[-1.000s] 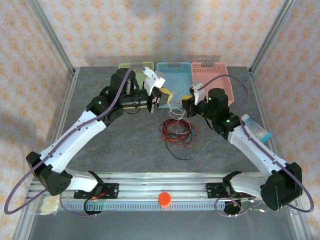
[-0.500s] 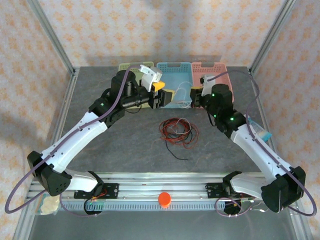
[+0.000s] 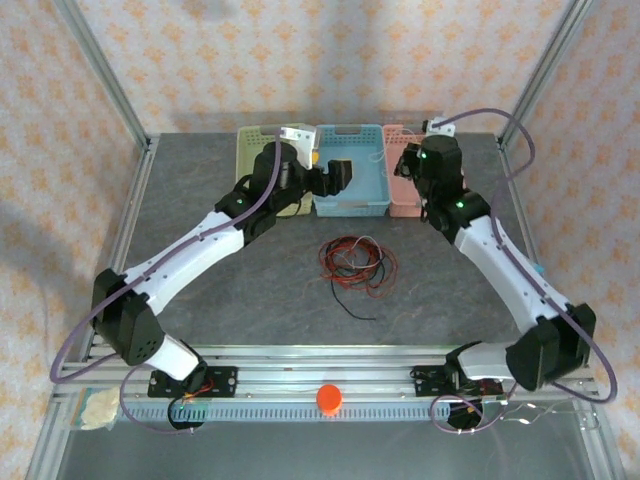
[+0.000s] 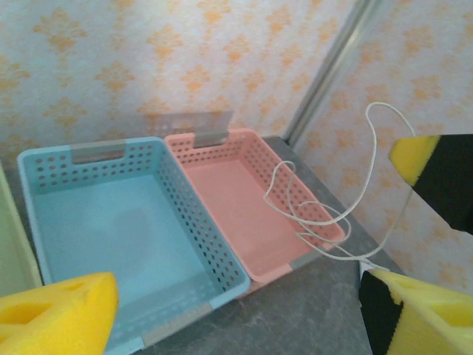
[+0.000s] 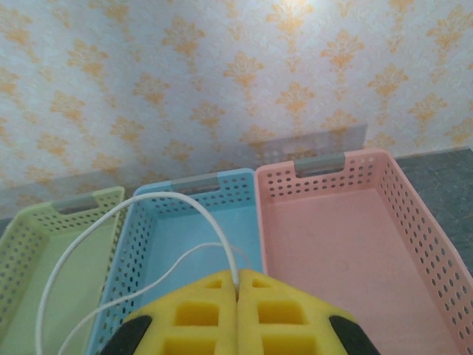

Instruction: Untangle the cables

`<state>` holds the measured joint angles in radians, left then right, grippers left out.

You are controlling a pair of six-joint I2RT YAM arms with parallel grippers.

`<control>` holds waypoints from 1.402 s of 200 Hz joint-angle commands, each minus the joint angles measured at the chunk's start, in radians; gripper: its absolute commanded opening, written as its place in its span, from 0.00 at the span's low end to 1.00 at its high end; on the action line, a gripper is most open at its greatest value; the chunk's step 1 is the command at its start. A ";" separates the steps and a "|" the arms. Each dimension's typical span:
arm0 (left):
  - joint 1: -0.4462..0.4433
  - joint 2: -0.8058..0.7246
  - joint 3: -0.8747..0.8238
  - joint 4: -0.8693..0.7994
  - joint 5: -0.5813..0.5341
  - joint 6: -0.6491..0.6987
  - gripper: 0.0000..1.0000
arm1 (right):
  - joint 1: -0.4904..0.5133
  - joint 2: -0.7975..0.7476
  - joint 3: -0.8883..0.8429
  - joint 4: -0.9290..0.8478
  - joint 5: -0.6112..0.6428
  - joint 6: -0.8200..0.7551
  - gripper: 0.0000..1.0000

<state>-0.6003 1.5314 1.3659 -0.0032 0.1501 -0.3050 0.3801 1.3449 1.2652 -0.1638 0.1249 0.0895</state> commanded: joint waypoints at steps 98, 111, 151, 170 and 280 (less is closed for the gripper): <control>0.135 0.185 -0.110 0.264 -0.124 -0.218 0.89 | -0.008 0.574 0.433 -0.028 -0.129 -0.013 0.00; 0.135 0.207 -0.111 0.261 -0.118 -0.217 0.89 | -0.009 0.639 0.485 -0.057 -0.139 -0.012 0.00; 0.134 0.227 -0.161 0.327 -0.093 -0.201 0.87 | -0.008 0.774 0.579 -0.108 -0.168 -0.002 0.00; 0.135 0.227 -0.185 0.351 -0.087 -0.198 0.87 | -0.009 0.808 0.600 -0.127 -0.178 0.000 0.00; 0.087 0.140 -0.187 0.204 -0.061 -0.139 0.86 | -0.004 0.606 0.445 -0.097 -0.184 -0.068 0.36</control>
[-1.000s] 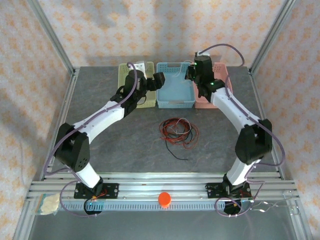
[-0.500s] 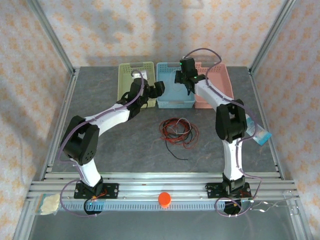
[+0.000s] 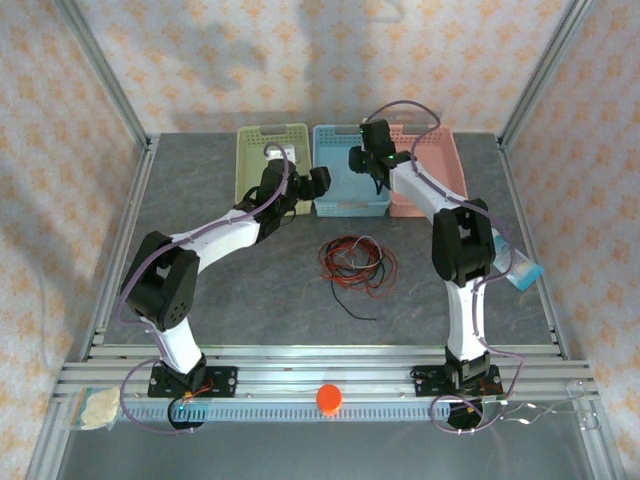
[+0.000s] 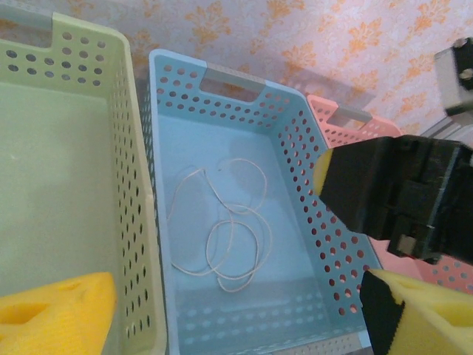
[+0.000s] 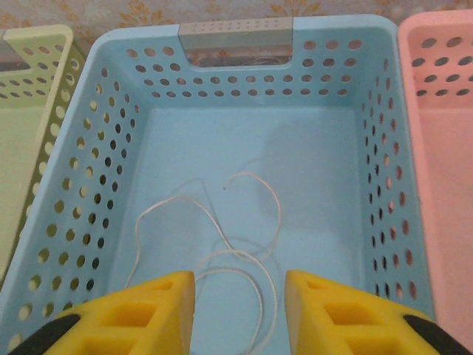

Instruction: Untangle the cables

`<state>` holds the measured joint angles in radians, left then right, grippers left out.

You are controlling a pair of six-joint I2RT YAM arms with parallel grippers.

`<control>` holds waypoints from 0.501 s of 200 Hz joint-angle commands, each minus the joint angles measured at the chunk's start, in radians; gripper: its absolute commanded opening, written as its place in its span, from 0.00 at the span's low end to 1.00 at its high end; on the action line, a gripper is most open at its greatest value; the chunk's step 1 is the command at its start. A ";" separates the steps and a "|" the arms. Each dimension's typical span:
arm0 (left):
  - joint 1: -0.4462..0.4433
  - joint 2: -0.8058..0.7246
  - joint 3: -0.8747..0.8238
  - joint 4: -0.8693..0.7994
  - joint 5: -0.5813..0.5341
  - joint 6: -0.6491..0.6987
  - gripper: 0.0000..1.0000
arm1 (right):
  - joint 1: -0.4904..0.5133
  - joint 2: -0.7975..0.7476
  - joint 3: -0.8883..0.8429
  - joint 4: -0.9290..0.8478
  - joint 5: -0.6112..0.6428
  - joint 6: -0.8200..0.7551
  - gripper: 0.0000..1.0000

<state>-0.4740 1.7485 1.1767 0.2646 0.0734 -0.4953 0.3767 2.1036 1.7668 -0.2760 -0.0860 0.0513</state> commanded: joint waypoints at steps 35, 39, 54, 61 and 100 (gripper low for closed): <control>-0.113 -0.145 -0.039 -0.133 0.003 0.084 0.84 | 0.017 -0.338 -0.292 0.042 0.027 -0.007 0.32; -0.122 -0.152 -0.048 -0.137 0.001 0.082 0.83 | 0.021 -0.356 -0.316 0.041 0.030 -0.005 0.32; -0.150 -0.177 -0.082 -0.146 0.000 0.067 0.81 | 0.033 -0.422 -0.412 0.033 0.040 0.007 0.31; -0.161 -0.187 -0.097 -0.146 0.002 0.057 0.81 | 0.038 -0.449 -0.450 0.027 0.039 0.012 0.31; -0.236 -0.219 -0.196 -0.108 0.009 0.007 0.77 | 0.072 -0.572 -0.630 -0.016 0.020 0.040 0.31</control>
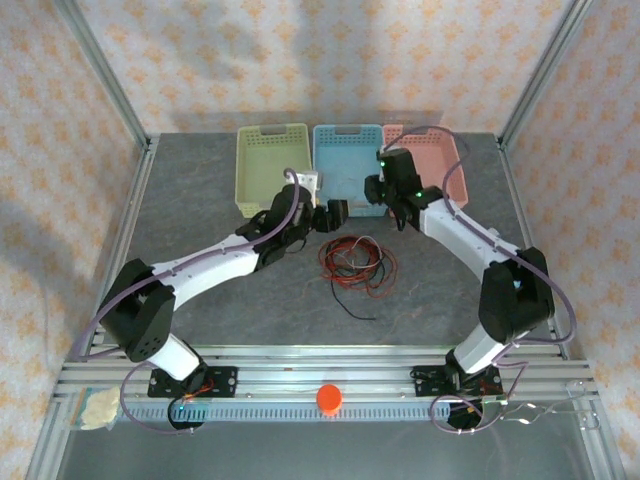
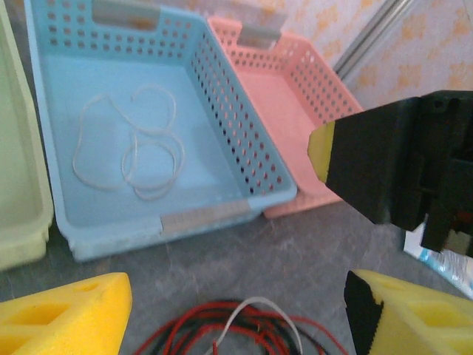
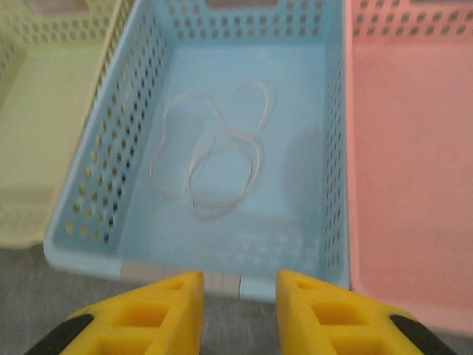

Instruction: Untangle the cables

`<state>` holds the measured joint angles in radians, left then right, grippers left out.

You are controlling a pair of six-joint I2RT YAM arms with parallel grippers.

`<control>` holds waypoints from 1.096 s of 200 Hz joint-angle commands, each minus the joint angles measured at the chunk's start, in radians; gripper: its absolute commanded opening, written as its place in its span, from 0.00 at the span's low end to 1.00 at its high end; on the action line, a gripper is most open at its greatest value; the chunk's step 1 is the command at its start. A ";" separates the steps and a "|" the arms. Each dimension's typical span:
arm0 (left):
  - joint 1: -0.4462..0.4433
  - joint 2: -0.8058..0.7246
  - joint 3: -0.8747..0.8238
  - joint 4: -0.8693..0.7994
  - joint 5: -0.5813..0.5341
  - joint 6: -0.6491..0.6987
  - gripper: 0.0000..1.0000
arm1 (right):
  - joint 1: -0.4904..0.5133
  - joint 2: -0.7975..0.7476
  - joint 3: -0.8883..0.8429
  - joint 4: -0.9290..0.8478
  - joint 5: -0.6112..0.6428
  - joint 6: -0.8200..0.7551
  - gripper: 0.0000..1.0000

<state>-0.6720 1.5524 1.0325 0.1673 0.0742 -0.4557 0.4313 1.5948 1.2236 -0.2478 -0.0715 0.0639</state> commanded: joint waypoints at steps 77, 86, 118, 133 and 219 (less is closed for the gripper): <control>-0.130 -0.023 -0.225 0.145 -0.003 -0.180 0.77 | 0.001 -0.095 -0.301 -0.028 -0.073 0.032 0.27; -0.131 -0.025 -0.249 0.177 0.002 -0.197 0.77 | -0.014 -0.076 -0.309 -0.005 -0.116 0.018 0.27; -0.131 -0.023 -0.314 0.277 0.012 -0.264 0.76 | -0.029 -0.029 -0.313 0.052 -0.199 -0.035 0.29; -0.131 -0.019 -0.325 0.293 0.015 -0.277 0.76 | -0.031 -0.014 -0.311 0.063 -0.215 -0.050 0.33; -0.130 -0.020 -0.325 0.275 0.012 -0.259 0.75 | -0.035 0.062 -0.299 0.085 -0.180 -0.055 0.39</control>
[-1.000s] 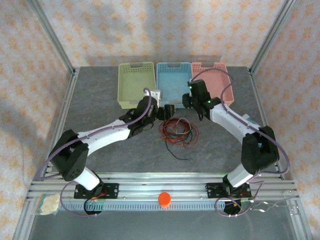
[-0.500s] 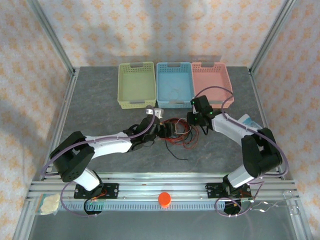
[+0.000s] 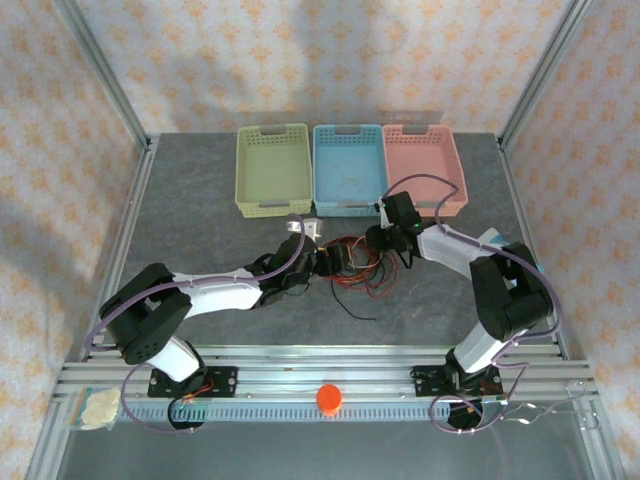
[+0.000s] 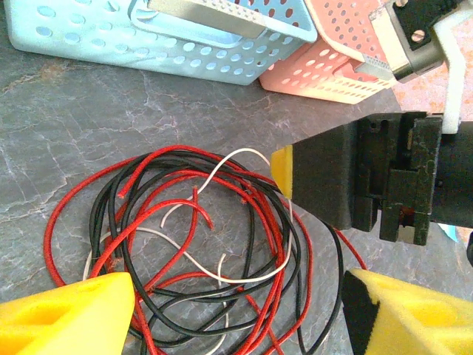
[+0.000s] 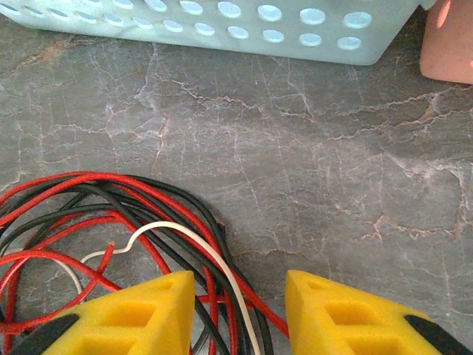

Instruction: Untangle the cables

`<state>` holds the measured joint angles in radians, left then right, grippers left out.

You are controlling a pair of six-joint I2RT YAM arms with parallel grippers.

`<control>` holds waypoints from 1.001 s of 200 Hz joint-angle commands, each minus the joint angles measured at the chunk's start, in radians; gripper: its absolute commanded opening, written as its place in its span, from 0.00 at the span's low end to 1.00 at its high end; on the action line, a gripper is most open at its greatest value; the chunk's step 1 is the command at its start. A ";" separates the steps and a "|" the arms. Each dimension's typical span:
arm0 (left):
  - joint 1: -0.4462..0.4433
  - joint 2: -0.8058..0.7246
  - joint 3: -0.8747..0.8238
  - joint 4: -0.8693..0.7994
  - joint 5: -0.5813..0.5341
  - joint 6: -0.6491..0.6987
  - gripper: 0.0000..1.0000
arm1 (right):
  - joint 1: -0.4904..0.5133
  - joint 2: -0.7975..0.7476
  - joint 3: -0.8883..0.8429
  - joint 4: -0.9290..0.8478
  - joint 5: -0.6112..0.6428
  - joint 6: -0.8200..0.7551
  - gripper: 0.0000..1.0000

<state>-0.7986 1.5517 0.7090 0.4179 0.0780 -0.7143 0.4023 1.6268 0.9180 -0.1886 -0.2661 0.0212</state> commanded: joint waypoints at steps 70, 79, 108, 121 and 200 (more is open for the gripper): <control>-0.003 -0.015 0.000 0.024 0.003 0.006 0.75 | -0.006 0.103 0.034 0.048 0.001 -0.011 0.37; -0.002 -0.013 0.002 0.022 0.001 0.007 0.75 | -0.006 0.106 0.035 0.051 -0.004 -0.010 0.35; -0.002 0.005 0.023 -0.006 -0.016 0.013 0.75 | -0.006 0.102 0.027 0.059 -0.016 -0.009 0.33; -0.003 0.013 0.034 -0.024 -0.027 0.015 0.75 | -0.006 0.102 0.024 0.058 -0.019 -0.010 0.30; -0.002 0.006 0.073 -0.161 -0.188 -0.013 0.81 | -0.006 0.018 -0.035 0.095 -0.041 -0.001 0.06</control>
<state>-0.7986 1.5600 0.7536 0.3462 0.0013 -0.7109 0.4023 1.7073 0.9134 -0.1165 -0.3012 0.0235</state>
